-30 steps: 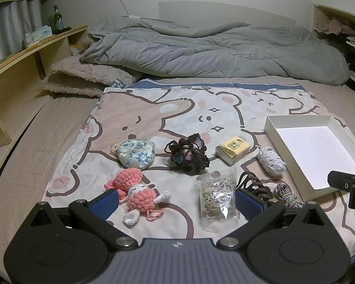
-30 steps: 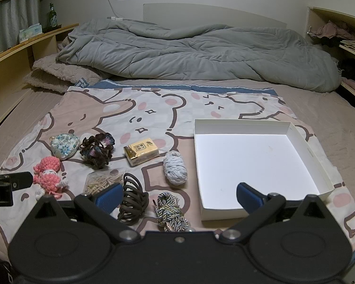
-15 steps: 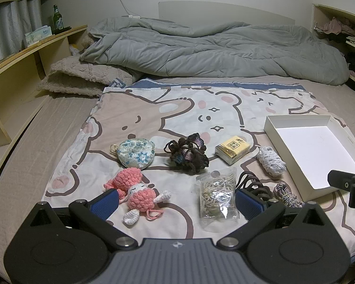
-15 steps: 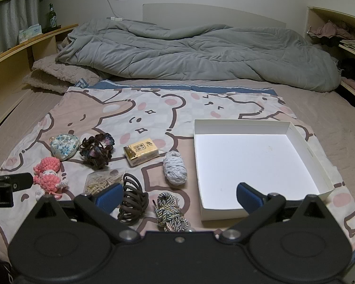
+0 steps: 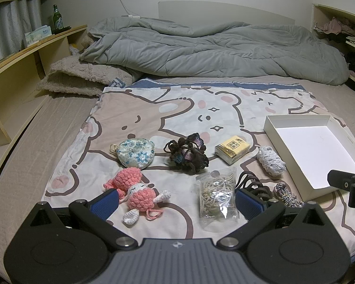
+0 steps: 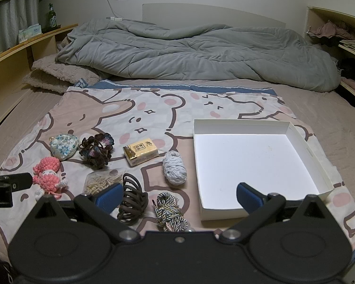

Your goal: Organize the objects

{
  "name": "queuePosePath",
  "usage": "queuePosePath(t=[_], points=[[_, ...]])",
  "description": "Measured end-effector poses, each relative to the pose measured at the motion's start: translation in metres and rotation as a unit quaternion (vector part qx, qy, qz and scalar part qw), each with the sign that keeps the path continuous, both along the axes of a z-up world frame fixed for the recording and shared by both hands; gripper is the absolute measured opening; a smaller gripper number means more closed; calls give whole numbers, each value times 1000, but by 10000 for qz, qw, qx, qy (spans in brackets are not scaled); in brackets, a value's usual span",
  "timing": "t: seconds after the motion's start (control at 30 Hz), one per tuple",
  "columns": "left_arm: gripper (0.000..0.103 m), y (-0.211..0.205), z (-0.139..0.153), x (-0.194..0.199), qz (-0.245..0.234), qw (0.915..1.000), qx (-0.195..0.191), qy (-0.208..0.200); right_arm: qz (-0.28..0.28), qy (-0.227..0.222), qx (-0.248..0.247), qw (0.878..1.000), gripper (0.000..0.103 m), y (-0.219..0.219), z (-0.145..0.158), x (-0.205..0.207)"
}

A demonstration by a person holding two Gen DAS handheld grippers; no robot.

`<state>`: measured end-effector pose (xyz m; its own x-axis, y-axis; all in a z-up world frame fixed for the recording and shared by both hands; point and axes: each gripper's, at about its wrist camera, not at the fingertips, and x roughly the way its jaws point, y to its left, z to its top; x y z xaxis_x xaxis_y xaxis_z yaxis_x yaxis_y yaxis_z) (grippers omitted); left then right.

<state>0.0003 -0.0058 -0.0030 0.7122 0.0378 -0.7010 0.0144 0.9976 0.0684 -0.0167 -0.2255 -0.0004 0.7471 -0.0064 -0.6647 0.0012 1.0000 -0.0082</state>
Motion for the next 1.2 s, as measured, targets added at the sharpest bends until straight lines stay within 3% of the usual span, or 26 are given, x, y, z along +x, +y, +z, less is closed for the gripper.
queuePosePath(t=[0.77, 1.2], points=[[103, 0, 0, 0, -3, 10000, -5, 0, -12, 8, -4, 10000, 103, -2, 0, 1], [103, -2, 14, -3, 23, 9996, -34, -294, 3, -135, -12, 9999, 103, -1, 8, -3]])
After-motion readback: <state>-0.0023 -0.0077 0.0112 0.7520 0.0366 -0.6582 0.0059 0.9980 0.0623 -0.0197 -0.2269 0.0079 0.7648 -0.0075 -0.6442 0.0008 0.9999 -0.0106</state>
